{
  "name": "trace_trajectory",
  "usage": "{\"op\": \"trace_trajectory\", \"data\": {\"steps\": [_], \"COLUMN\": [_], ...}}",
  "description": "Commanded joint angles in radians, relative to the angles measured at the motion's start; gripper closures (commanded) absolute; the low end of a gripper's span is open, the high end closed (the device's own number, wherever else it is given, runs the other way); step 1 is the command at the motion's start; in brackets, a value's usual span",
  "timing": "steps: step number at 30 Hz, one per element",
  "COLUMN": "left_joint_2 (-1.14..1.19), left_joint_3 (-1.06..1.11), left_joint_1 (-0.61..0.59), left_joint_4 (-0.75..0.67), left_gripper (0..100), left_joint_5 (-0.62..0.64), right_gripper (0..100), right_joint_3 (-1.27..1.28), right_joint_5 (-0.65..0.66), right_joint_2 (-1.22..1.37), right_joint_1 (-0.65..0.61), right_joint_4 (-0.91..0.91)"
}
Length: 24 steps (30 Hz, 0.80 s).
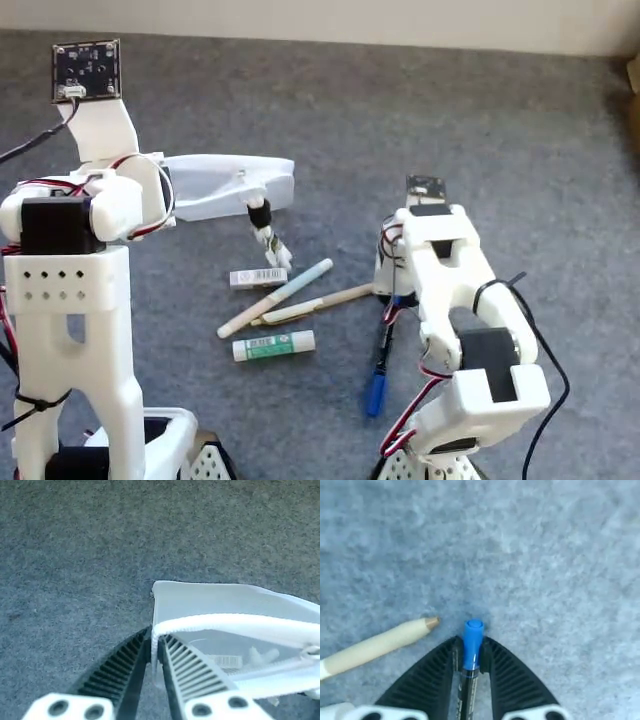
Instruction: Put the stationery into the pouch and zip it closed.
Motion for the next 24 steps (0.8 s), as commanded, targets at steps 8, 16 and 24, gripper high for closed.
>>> {"op": "trace_trajectory", "data": {"steps": [8,16,24], "left_joint_2": [0.035,0.035,0.035], "left_joint_3": [0.042,0.039,0.041], "left_joint_1": [-0.01,-0.01,-0.01], "left_joint_4": [0.0,0.0,0.0], "left_gripper": [99,99,99], "left_joint_5": [0.014,0.014,0.014], "right_gripper": [99.2,99.3,99.3], "right_joint_3": [0.077,0.122,0.12], "right_joint_5": [0.018,0.018,0.017], "right_joint_2": [-0.461,-0.696,-0.874], "right_joint_1": [-0.004,-0.005,-0.019], "right_joint_4": [0.001,0.001,-0.007]}}
